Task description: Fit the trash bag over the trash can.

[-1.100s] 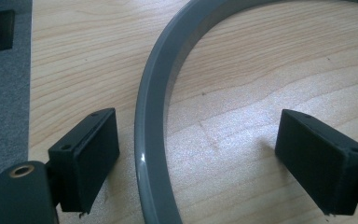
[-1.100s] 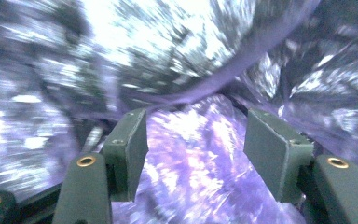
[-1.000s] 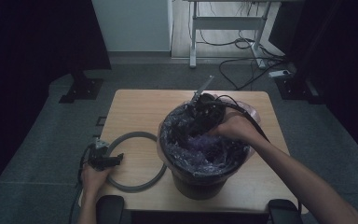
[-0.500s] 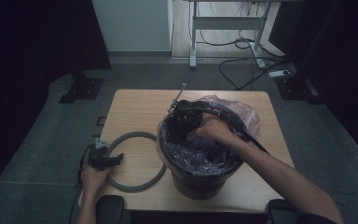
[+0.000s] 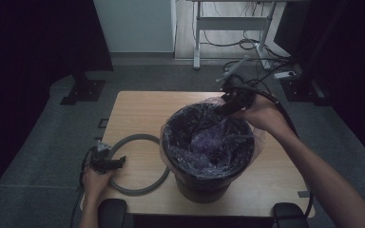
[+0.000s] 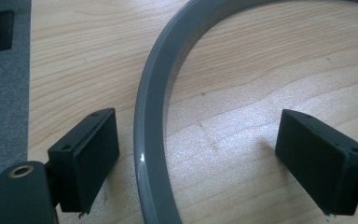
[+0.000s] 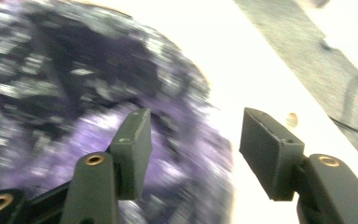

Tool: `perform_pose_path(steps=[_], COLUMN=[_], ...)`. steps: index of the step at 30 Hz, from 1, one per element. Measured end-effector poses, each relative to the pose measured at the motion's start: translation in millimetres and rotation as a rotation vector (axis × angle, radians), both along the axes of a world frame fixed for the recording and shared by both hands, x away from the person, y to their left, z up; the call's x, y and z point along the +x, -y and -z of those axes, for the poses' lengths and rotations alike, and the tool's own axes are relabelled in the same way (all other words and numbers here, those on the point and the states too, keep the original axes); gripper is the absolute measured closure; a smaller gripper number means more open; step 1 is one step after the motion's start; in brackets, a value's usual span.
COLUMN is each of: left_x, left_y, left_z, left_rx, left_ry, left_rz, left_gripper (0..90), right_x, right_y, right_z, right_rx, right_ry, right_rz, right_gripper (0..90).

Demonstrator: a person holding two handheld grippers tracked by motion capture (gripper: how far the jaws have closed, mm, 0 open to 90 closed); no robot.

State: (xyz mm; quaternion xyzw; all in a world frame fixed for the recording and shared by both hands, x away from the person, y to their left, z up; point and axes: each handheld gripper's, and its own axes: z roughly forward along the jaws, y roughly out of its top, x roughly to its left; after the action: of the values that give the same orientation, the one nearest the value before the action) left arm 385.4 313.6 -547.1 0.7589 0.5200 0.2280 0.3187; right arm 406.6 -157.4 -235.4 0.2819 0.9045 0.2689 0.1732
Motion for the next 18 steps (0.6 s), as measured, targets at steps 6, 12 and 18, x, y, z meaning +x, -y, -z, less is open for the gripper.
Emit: perform_pose_path(steps=[6, 12, 18], left_x=[-0.1, -0.1, -0.1], left_y=[0.3, 0.2, 0.2], left_z=[0.0, 0.0, 0.0], left_rx=[0.0, 0.0, 0.0], left_ry=[0.0, 0.0, 0.0], left_rz=[-0.002, -0.002, -0.002], left_gripper=[13.6, 13.6, 13.5], right_x=[14.3, 29.9, 26.1], right_y=[24.2, 25.3, 30.2], right_z=[23.7, 58.9, 49.3], right_rx=[-0.05, -0.05, 0.015], right_ry=[-0.066, -0.198, -0.168], right_rz=[0.088, 0.084, 0.085], right_gripper=[57.1, 62.0, 36.8])
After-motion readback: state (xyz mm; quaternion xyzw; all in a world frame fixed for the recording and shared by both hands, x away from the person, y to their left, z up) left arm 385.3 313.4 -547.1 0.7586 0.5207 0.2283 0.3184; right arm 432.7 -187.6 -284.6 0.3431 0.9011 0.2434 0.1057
